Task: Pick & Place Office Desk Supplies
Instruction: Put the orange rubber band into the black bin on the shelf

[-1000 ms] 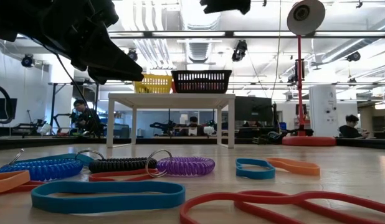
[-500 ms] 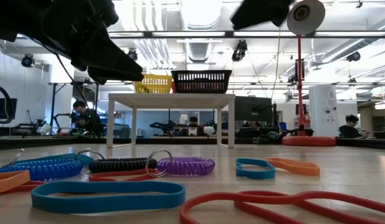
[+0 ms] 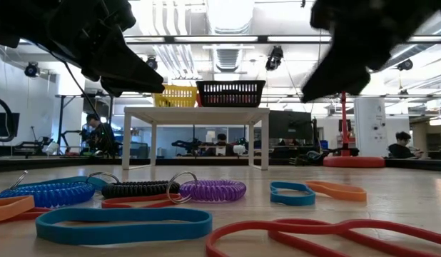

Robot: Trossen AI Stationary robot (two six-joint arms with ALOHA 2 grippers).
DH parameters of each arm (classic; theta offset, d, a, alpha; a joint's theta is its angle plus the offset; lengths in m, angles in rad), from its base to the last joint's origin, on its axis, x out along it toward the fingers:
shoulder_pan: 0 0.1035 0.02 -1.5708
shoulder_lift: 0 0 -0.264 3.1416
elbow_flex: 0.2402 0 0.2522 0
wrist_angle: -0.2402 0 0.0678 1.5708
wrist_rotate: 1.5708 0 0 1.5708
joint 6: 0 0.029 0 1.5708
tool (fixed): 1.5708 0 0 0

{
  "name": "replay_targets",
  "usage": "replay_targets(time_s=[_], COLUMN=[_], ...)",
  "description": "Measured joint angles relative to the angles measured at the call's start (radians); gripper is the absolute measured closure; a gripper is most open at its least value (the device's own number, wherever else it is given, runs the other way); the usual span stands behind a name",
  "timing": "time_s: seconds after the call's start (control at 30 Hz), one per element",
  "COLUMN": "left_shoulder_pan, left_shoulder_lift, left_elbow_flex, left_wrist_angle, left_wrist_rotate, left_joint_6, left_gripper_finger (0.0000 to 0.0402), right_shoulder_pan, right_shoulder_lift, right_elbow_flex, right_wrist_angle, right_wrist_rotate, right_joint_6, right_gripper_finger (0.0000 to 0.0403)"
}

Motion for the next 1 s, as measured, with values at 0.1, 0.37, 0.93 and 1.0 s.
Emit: replay_targets(time_s=[0.1, 0.37, 0.93, 1.0], left_shoulder_pan=[0.000, 0.000, 0.000, 0.000], left_shoulder_lift=[0.000, 0.000, 0.000, 0.000], left_elbow_flex=[0.000, 0.000, 0.000, 0.000], left_wrist_angle=[0.000, 0.001, 0.001, 0.001], left_wrist_rotate=[0.000, 0.000, 0.000, 0.000], left_joint_6=[0.000, 0.001, 0.005, 0.005], left_gripper_finger=[0.0238, 0.0238, 0.0238, 0.0238], right_shoulder_pan=[0.000, 0.000, -0.001, -0.002], right_shoulder_lift=[0.048, 0.239, 0.371, 0.370], right_elbow_flex=[-0.078, -0.120, 0.005, 0.004], right_wrist_angle=[0.210, 0.452, 0.298, 0.293], right_wrist_rotate=[-0.131, -0.230, -0.294, -0.292], right_joint_6=[-0.040, -0.144, -0.322, -0.322], right_gripper_finger=[0.0255, 0.0213, 0.0258, 0.0281])
